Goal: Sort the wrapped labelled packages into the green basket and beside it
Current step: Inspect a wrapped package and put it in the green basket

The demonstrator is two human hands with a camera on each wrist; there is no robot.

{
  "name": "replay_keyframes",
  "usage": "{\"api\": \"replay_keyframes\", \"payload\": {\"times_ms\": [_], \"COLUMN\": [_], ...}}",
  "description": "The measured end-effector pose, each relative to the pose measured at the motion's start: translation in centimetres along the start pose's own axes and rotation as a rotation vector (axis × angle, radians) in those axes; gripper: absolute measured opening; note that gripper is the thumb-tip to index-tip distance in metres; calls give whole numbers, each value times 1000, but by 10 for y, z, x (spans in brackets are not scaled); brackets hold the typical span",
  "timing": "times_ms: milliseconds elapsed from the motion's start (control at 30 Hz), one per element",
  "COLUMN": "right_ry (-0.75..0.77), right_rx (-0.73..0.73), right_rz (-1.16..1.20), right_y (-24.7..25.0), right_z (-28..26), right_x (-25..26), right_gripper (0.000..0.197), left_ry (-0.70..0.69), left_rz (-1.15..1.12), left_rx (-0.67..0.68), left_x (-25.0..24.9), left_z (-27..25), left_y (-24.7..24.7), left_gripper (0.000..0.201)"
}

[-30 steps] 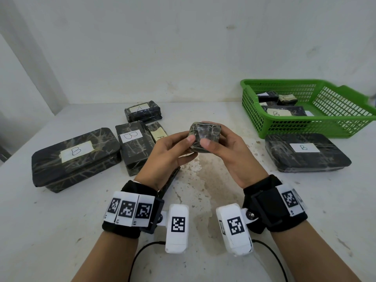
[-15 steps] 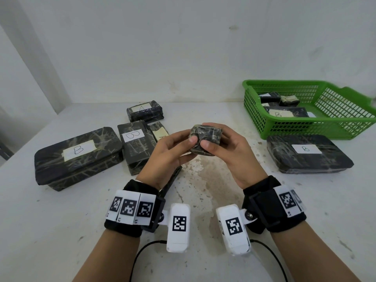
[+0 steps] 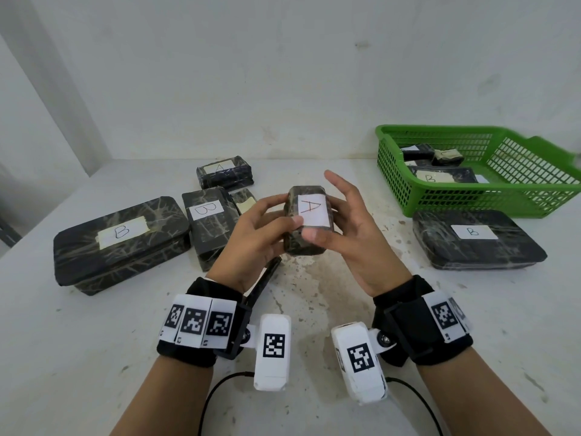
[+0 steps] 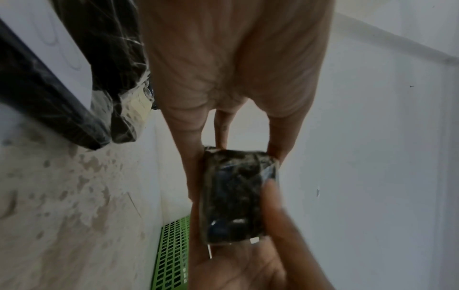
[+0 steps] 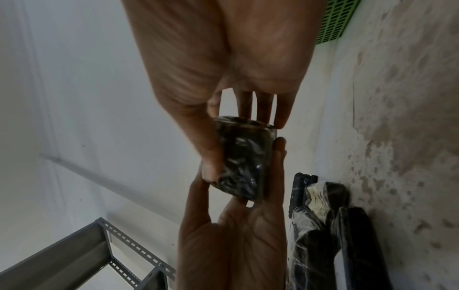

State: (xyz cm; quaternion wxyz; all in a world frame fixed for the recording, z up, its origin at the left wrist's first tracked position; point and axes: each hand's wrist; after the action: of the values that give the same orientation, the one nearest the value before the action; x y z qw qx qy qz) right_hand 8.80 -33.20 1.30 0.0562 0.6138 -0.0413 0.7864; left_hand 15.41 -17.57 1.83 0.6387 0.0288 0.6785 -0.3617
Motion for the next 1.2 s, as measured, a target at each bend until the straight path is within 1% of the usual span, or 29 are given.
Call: {"api": "replay_keyframes", "payload": {"times_ms": [100,167,233,300,400,467,533,633,700,800,867,933,1033,1100,1167,1200], "right_ry": [-77,-81,-36,21,93,122,145,153,121,-3,-69,-68,-49,-57,-74,-84], "right_rx": [-103,-126,-104,-113,-150,-137,-105,-45,-48,-112,-107,-107,-160,-174,-161,-144], "right_rz": [53,37,-1,-21,-29,-33,-55,-98,-72,-7,0,28,64,80,94,93], "right_y": [0,2,3,1,2,3,3,1,0,1,1,0,-1,1,4,5], "right_z": [3,4,3,2,1,1,1,0,1,1,1,-1,0,1,1,1], "right_x": [0,0,1,1,0,1,2,2,3,7,8,8,7,7,7,7], "right_gripper": [68,60,47,38,27,32,39,49,52,46,47,48,42,34,25,25], "left_ry": [-39,-47,-54,-52,8,60,72,40,0,-55,-77,-91,-75,-59,-63,-66], "left_rz": [-4,8,19,26,69,60,47,47,42,51,72,105,130,117,104,103], "left_rx": [0,22,34,27,24,33,40,13,-13,13,40,51,65,75,71,70], "left_x": [0,0,1,2,1,0,-1,0,0,-1,-1,1,2,3,4,4], "left_z": [0,0,0,0,0,-1,-1,-2,-2,-3,-4,-4,-4,-5,-5,-4], "left_y": [2,2,1,1,2,0,-1,-2,-1,0,-2,-3,-4,-4,-4,-4], "left_gripper": [66,71,72,72,65,61,60,57,49,35,33,40,56,57,53,50]}}
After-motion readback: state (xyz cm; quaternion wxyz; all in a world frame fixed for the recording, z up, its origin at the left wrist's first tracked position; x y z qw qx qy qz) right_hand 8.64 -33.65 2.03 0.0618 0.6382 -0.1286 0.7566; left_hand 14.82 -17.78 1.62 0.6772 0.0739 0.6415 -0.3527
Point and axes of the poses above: each hand's wrist, its own z-axis towards the middle knuckle, its own y-axis out of the back of the hand, x = y × z, and after that the axes turned 8 degrees about -z, right-handed
